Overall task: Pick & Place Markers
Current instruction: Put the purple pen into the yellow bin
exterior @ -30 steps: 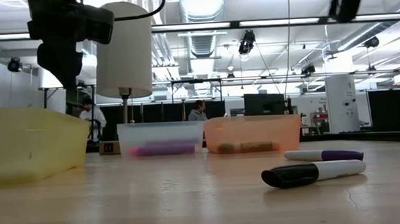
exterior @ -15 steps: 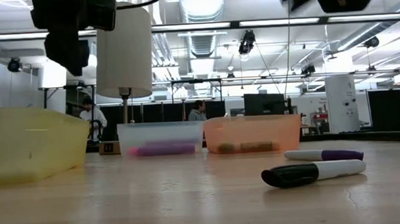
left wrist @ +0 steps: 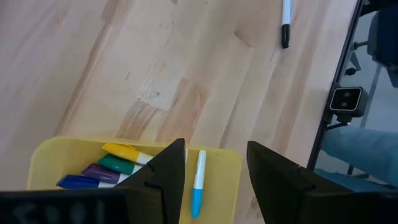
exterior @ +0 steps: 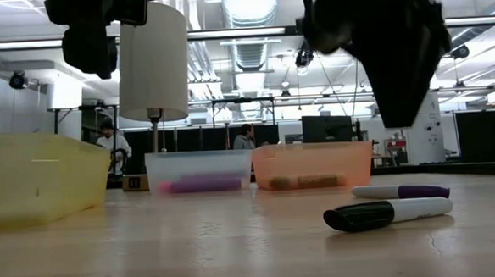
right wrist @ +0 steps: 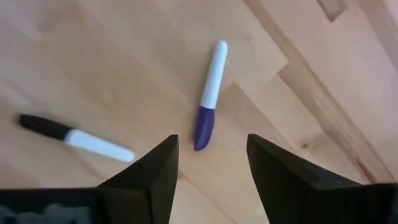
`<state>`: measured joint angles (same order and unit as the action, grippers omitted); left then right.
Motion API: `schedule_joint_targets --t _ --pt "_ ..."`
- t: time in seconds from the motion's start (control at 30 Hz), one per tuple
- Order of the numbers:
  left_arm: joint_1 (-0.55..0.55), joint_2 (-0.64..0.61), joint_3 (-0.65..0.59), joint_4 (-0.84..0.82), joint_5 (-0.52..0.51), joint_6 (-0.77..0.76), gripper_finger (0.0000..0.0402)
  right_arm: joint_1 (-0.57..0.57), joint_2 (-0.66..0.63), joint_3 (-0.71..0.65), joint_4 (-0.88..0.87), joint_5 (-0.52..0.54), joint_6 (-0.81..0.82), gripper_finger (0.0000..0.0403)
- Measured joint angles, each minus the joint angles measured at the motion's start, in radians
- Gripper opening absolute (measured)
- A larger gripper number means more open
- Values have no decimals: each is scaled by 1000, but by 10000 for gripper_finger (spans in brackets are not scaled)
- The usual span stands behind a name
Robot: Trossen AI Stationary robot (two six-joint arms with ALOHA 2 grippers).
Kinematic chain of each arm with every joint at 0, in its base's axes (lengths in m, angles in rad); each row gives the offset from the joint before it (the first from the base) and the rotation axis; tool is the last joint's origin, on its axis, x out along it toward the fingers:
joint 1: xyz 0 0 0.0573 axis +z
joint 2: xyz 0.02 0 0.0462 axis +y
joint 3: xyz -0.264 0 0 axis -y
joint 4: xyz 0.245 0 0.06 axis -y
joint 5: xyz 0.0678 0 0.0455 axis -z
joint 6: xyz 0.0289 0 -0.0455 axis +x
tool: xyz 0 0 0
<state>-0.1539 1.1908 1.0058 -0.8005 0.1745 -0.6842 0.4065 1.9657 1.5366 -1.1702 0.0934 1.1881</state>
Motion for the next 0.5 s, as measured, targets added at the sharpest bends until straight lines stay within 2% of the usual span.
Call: schedule_joint_targets --t 0.37,0.5 --pt "0 0 0 15 0 -5 163 -24 93 -35 62 -30 -22 165" --pt "0 0 0 19 0 -5 163 -46 91 -87 142 -93 -43 152"
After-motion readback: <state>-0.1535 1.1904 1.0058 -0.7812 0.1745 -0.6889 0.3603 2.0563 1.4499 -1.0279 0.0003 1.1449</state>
